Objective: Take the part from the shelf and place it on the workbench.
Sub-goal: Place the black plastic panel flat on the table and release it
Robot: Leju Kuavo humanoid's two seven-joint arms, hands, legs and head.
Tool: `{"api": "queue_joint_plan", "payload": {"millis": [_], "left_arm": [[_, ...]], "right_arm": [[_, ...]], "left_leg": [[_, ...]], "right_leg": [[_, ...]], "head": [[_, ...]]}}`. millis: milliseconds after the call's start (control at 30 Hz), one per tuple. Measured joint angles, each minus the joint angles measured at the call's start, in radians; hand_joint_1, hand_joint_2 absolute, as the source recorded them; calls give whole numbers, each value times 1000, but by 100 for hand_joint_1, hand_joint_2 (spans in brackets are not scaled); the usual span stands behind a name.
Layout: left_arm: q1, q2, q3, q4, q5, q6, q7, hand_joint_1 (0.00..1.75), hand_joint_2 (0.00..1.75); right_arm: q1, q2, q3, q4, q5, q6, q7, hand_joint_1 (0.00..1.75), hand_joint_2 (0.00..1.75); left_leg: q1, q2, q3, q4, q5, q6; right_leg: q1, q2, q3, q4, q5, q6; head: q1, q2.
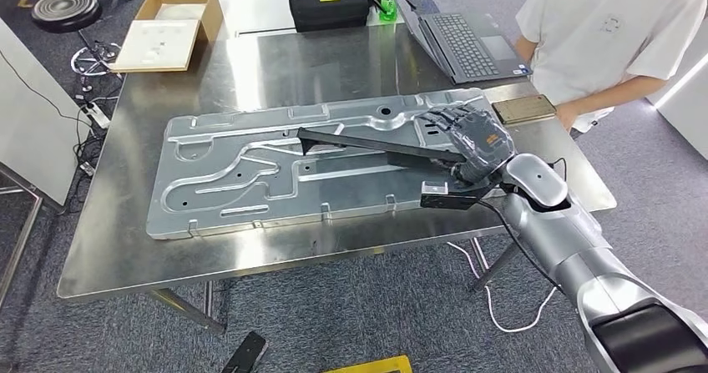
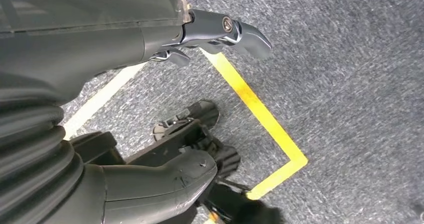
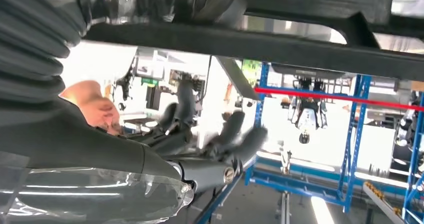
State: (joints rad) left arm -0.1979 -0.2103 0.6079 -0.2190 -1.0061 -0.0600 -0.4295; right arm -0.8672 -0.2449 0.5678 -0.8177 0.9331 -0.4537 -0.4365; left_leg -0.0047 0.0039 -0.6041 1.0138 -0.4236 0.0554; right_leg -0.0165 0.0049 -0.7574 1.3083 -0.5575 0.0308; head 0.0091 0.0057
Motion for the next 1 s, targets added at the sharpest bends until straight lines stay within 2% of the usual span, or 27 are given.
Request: {"api": "queue_joint_plan", "payload": {"millis": [33,67,133,167,200,300,333,400,467,500,533,567,633,700,800,833,900,967,1000], "left_arm": [[1,0,0,0,0,0,0,0,44],[1,0,0,0,1,-1,0,0,0],[0,0,0,0,2,-1,0,0,0],[0,1,1,0,2,-1,0,0,0],[-1,1,1,0,2,0,0,0,0],[0,2,1,0,4,5,1,0,0],[0,3,1,0,6,8,1,0,0],[0,3,1,0,10,14,1,0,0],[2,3,1,0,14,21,1,0,0],[3,4,1,0,15,24,1,0,0],[5,5,1,0,17,26,1,0,0],[5,6,1,0,18,28,1,0,0],[5,9,2,0,18,30,0,0,0],[4,10,2,0,19,33,-3,0,0],[5,12,4,0,19,37,-6,0,0],[5,12,4,0,19,38,-7,0,0],[3,13,6,0,18,39,-8,0,0],[3,13,7,0,18,38,-8,0,0],[4,13,8,0,18,38,-8,0,0]], "right_arm": [[4,0,0,2,-1,0,0,0,0],[7,0,1,4,-2,0,1,0,0],[7,0,1,6,-5,0,1,0,0],[7,0,1,6,-8,0,2,0,0],[8,1,1,8,-12,2,3,0,0],[10,3,1,11,-38,25,12,0,0],[10,6,1,11,-55,42,17,0,0],[10,14,-2,13,-108,93,31,0,0],[9,26,-16,22,-193,179,60,0,0],[8,34,-30,30,-240,230,78,0,0],[7,42,-46,38,-283,277,95,0,0],[5,49,-63,46,-316,314,110,0,0],[-4,60,-86,59,-354,358,128,0,0],[-21,66,-105,78,-402,400,145,0,0],[-34,74,-150,111,-514,461,176,0,0],[-39,76,-171,123,-552,481,191,0,0],[-52,78,-218,150,-609,517,218,0,0],[-59,78,-253,174,-628,533,228,0,0],[-59,78,-262,184,-630,537,230,0,0]], "left_leg": [[1,0,0,3,-1,-2],[3,0,0,7,-4,-6],[5,-1,-3,18,-11,-17],[4,-1,-5,22,-14,-23],[2,-2,-7,24,-15,-27],[3,-2,-10,27,-18,-41],[5,-2,-16,42,-30,-45],[7,-2,-54,129,-86,-53],[8,-2,-110,256,-145,-56],[8,-2,-126,294,-153,-55],[7,-2,-126,295,-142,-53],[7,-2,-106,258,-116,-49],[4,-3,-38,123,-55,-39],[0,-5,3,37,-30,-32],[-1,-5,8,16,-23,-22],[2,-5,10,9,-17,-16],[5,-5,13,-3,-8,-6],[4,-5,11,-3,-6,-3],[4,-5,10,-2,-6,-3]], "right_leg": [[-4,-1,4,-11,18,4],[-8,-2,29,-60,51,7],[-11,-5,93,-190,102,11],[-10,-5,114,-232,114,8],[-8,-4,121,-249,114,2],[-6,-1,119,-252,118,-19],[-6,-1,120,-255,120,-26],[-6,-2,120,-258,123,-36],[-1,-3,118,-257,124,-41],[1,-2,117,-256,124,-42],[3,-2,116,-256,124,-43],[4,-1,116,-255,124,-43],[6,1,117,-254,124,-41],[8,1,115,-254,127,-35],[6,1,115,-261,133,-19],[6,0,111,-253,125,-15],[5,0,80,-182,79,-8],[4,0,21,-57,20,-3],[3,0,0,-12,8,0]], "head": [[0,0],[0,0],[0,0],[0,0],[0,0],[0,0],[0,0],[-1,0],[-1,0],[-1,0],[-1,0],[-1,0],[-1,0],[-1,0],[-1,0],[0,0],[0,0],[0,0],[0,0]]}}
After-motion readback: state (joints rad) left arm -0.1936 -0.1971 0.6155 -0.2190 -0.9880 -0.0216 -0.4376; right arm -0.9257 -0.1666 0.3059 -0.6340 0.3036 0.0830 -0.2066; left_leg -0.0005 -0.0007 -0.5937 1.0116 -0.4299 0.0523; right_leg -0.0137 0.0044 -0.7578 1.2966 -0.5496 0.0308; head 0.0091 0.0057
